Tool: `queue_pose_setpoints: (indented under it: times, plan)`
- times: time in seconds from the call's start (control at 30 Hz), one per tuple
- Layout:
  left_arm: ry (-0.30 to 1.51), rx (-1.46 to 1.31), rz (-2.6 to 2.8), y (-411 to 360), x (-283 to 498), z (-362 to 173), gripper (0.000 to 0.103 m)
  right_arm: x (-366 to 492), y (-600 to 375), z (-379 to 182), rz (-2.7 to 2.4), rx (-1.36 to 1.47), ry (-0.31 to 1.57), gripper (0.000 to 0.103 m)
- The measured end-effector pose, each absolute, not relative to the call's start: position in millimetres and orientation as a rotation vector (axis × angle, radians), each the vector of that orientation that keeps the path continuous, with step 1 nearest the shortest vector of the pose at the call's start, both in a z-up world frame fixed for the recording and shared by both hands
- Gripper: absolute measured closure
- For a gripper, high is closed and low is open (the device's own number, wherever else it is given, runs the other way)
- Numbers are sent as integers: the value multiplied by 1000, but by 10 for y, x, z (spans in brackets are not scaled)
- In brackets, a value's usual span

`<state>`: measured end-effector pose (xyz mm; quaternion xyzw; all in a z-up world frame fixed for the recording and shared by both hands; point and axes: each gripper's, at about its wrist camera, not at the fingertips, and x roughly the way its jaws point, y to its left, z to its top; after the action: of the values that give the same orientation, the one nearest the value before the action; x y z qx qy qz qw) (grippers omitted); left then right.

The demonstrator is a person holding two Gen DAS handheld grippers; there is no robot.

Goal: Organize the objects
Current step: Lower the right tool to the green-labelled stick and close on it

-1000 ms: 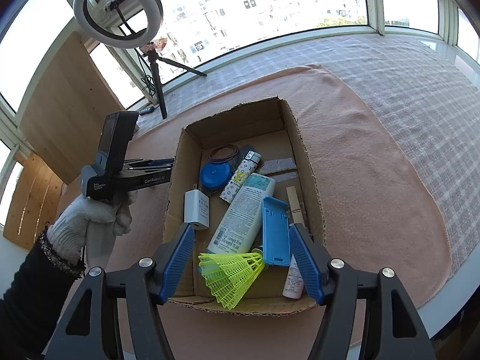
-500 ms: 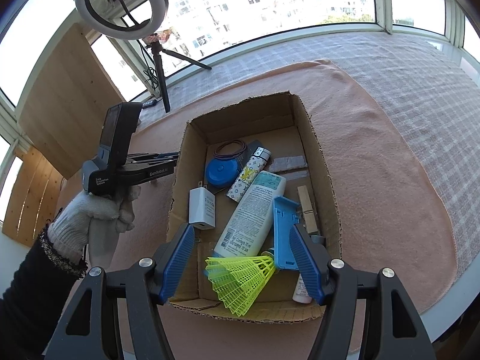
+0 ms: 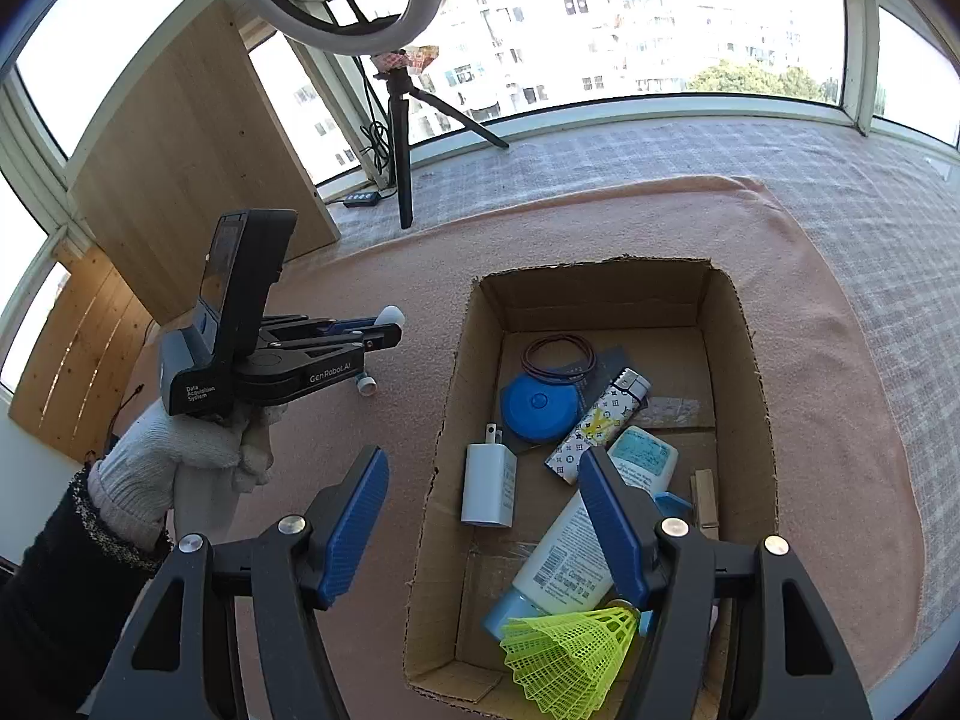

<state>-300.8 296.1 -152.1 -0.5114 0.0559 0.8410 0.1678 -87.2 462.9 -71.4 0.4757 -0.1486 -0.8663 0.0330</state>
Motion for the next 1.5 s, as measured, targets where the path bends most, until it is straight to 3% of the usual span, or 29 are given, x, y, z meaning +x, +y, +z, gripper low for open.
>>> queue_pose_setpoints:
  times: [0.4, 0.53, 0.7, 0.77, 1.2, 1.5]
  plan:
    - [72, -1516, 2482, 2097, -2626, -1478, 92, -1727, 4010, -995, -2500, 1536, -262, 43]
    - [47, -1528, 2495, 1933, -2519, -1488, 92, -1968, 3763, -1164, -2440, 1594, -180, 55]
    - [5, -1530, 2512, 1785, -2411, -1456, 92, -2228, 3491, -1388, -2376, 1683, -91, 61]
    - [-9, -1530, 2515, 1744, -2374, -1451, 92, -2310, 3409, -1481, -2351, 1724, -73, 67]
    - [-84, -1563, 2504, 1654, -2187, -1540, 92, -2521, 3163, -1721, -2338, 1782, 21, 74]
    - [-105, -1582, 2509, 1641, -2092, -1548, 92, -2512, 3099, -1772, -2361, 1775, 36, 89]
